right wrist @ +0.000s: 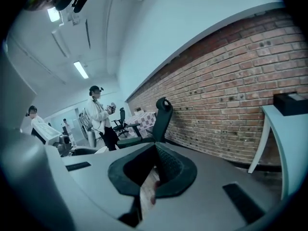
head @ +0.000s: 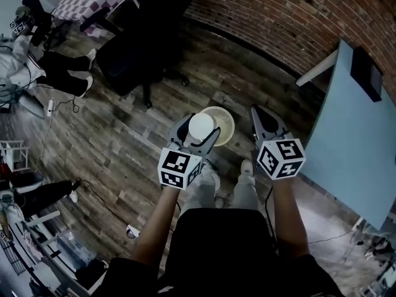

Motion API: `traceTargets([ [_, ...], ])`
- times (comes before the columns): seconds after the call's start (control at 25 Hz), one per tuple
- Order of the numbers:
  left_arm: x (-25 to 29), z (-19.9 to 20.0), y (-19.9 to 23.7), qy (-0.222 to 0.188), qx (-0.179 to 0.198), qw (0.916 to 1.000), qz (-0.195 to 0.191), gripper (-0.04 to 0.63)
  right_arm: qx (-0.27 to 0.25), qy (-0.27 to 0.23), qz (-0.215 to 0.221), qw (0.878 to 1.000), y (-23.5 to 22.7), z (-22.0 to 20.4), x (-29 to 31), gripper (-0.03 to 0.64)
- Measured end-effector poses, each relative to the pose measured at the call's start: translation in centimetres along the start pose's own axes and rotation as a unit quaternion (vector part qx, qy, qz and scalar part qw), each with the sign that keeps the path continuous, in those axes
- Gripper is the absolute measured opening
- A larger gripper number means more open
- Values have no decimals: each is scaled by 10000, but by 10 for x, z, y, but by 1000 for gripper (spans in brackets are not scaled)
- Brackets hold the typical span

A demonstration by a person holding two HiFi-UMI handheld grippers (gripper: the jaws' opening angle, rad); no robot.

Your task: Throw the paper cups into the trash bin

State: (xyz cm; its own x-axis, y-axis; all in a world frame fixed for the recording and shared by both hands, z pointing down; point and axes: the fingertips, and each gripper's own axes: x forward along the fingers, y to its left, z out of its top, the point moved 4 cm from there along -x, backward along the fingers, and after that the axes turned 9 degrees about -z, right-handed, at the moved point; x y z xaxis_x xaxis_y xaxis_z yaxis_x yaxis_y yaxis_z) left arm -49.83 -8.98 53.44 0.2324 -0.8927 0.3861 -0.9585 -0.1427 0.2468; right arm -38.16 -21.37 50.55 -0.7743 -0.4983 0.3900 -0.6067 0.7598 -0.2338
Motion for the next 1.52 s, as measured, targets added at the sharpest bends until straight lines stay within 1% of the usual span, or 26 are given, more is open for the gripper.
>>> traceTargets([
  [0.16,20,-36,17,311,-108,9992,-230,345,77,234,-269,9993,-9,-29,12,-3],
  [0.44,58,-109,35,810,-444,9951,-355,345,141,729,-532,9958,-33,-83,33,-3],
  [0.56,75,-136,41,933,-520,9936,-354,345,176,911,-508,9944,-42,-110,46,-5],
  [0.76,100,-180,56,1073,-518,9923,-332,345,216,1119,-490,9923,-53,-157,70,-3],
  [0.92,119,-217,71,1057,-653,9918,-312,345,340,1300,-517,9896,-62,-197,88,-3],
  [1.08,140,-266,83,1243,-818,9887,-192,345,339,1607,-454,9854,-68,-245,101,-4],
  [1.24,167,-320,100,1460,-810,9858,-198,345,232,1672,-422,9847,-77,-288,127,-5],
  [1.36,182,-362,110,1603,-947,9825,-82,345,162,1778,-441,9829,-87,-326,141,-3],
  [1.52,202,-404,121,1726,-1050,9794,-29,345,134,2037,-477,9778,-95,-373,156,-3],
])
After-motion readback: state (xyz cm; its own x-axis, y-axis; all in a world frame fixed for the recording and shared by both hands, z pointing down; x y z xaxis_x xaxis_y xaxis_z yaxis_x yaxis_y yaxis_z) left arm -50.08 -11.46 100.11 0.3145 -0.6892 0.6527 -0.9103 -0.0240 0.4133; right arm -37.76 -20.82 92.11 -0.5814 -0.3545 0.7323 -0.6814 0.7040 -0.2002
